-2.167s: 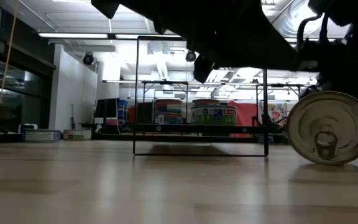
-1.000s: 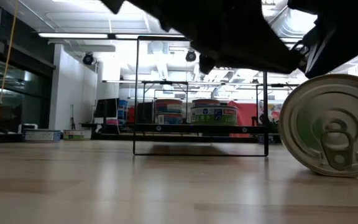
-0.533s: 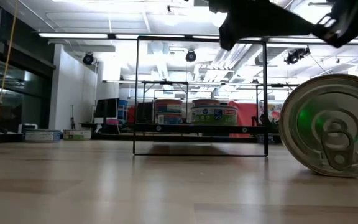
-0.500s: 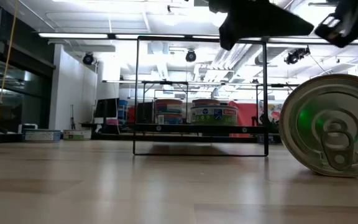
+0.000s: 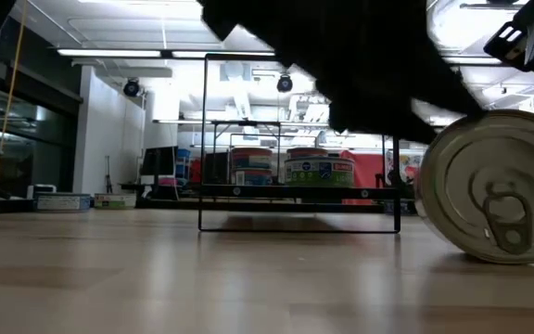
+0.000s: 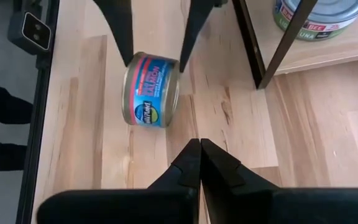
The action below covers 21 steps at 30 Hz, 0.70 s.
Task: Stack canned seafood by type on shelf
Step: Stack the blue pink tuna can on top of the other blue pink tuna cans on the shelf
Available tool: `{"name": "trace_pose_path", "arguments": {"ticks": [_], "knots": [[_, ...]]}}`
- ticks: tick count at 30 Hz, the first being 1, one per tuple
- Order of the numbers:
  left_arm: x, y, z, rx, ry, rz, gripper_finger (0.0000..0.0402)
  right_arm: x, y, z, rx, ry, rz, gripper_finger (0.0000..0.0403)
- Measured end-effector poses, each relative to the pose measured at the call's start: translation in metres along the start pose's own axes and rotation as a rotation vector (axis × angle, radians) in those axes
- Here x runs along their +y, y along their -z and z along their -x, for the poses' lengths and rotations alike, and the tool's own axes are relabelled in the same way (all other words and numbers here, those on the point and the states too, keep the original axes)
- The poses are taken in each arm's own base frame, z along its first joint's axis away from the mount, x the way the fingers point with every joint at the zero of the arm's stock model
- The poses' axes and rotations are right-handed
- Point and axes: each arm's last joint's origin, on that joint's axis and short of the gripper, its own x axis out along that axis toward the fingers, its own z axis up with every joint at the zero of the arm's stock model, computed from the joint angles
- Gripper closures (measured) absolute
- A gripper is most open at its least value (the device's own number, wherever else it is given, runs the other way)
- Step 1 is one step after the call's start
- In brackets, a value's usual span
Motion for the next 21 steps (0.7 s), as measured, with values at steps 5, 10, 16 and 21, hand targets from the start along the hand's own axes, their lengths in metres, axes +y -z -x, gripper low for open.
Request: {"name": "trace_pose_path", "arguments": {"ticks": [5,10,16,21], "knots": [[0.000,0.003,-0.006,0.001,0.010,0.004,0.0146,0.000,0.000,0.000,0.002,0.001,-0.015,0.0403],[0.000,0.009,-0.010,0.030,0.024,0.023,0.0146,0.000,0.000,0.000,0.003,0.002,-0.026,0.0403],[0.001,0.016,-0.015,0.069,0.020,0.039,0.0146,0.000,0.000,0.000,-0.002,-0.002,-0.028,0.0403],[-0.002,0.010,-0.013,0.024,0.025,0.060,0.0147,0.000,0.000,0.000,-0.002,-0.002,-0.027,0.0403]]}}
